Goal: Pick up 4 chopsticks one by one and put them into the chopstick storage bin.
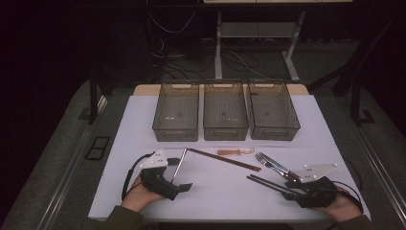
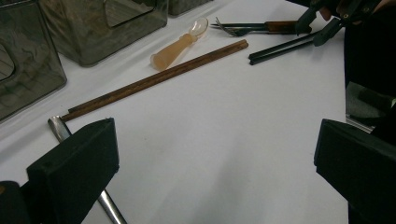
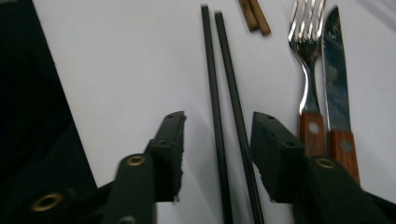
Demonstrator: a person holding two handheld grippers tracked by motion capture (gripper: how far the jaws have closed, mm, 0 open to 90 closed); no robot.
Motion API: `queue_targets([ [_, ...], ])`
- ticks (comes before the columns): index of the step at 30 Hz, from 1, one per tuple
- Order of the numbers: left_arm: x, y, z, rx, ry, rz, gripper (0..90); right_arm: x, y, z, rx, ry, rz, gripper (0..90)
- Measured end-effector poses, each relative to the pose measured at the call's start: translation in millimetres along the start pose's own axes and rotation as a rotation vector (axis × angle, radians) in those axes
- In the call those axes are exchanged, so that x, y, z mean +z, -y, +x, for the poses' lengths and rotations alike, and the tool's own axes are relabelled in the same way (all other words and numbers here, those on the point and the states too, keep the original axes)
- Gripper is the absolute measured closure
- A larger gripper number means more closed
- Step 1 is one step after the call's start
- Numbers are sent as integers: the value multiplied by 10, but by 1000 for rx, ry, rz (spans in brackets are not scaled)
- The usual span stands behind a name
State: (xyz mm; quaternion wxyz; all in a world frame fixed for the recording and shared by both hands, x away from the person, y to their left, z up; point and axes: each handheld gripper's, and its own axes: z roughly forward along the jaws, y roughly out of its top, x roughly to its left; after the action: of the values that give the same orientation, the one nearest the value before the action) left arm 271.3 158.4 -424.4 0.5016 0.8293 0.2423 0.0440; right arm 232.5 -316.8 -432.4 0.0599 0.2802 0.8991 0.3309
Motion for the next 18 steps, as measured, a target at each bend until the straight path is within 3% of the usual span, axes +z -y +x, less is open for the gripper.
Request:
queue_targets([
  [5, 12, 1, -4, -1, 1, -1, 0, -4, 59, -29, -6, -13, 8, 704],
  [11, 21, 4, -6, 1, 1, 3, 0, 16, 45, -24, -15, -10, 14, 704],
  [18, 38, 6, -17, 4, -2, 9, 0, 45, 16, -29, -10, -8, 0, 605],
])
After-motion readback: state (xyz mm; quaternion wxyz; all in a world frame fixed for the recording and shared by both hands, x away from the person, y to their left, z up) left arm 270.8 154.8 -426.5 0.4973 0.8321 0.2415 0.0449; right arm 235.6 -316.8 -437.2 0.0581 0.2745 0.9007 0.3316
